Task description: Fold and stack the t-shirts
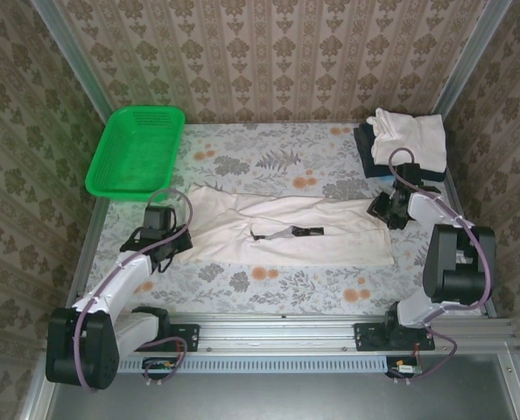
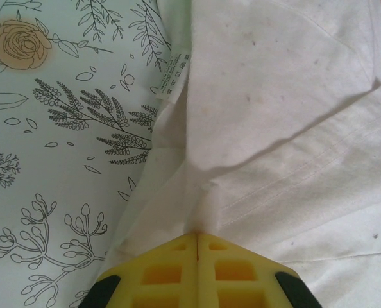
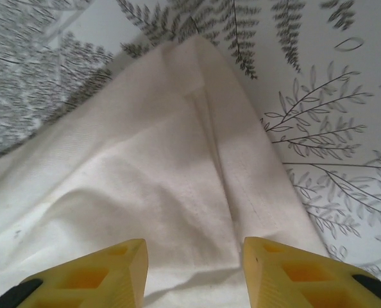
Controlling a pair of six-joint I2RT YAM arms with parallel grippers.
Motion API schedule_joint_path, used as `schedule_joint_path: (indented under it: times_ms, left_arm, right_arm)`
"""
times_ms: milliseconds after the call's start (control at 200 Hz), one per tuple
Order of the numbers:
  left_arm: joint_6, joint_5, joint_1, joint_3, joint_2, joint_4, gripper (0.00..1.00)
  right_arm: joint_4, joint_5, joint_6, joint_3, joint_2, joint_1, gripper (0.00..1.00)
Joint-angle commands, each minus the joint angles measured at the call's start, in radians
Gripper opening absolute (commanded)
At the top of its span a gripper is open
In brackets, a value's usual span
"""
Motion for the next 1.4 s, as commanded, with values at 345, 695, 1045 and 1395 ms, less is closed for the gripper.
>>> schedule_joint_path:
  times_ms: [345,695,1045,1395]
  left_arm:
    - [-0.013,-0.011,-0.007,0.024,0.031,0.025,0.0]
    - [-0.003,-0.019,-0.008,0.038,0.047,0.024,0.0]
    - [0.001,-0.036,-0.007,0.048,0.057,0.018,0.0]
    - [0.003,-0.039,-0.007,0.065,0.073,0.017,0.0]
  right_arm:
    - [-0.004,0.057,0.037,0.054,0.129,0.039,0.37]
    - [-0.069,0.111,0.017,0.091,0.099,0.04,0.29]
    - [-0.064,0.084,0.01,0.116,0.131,0.038,0.21]
    - [-0.055,0.056,0.012,0.101,0.111,0.029,0.05]
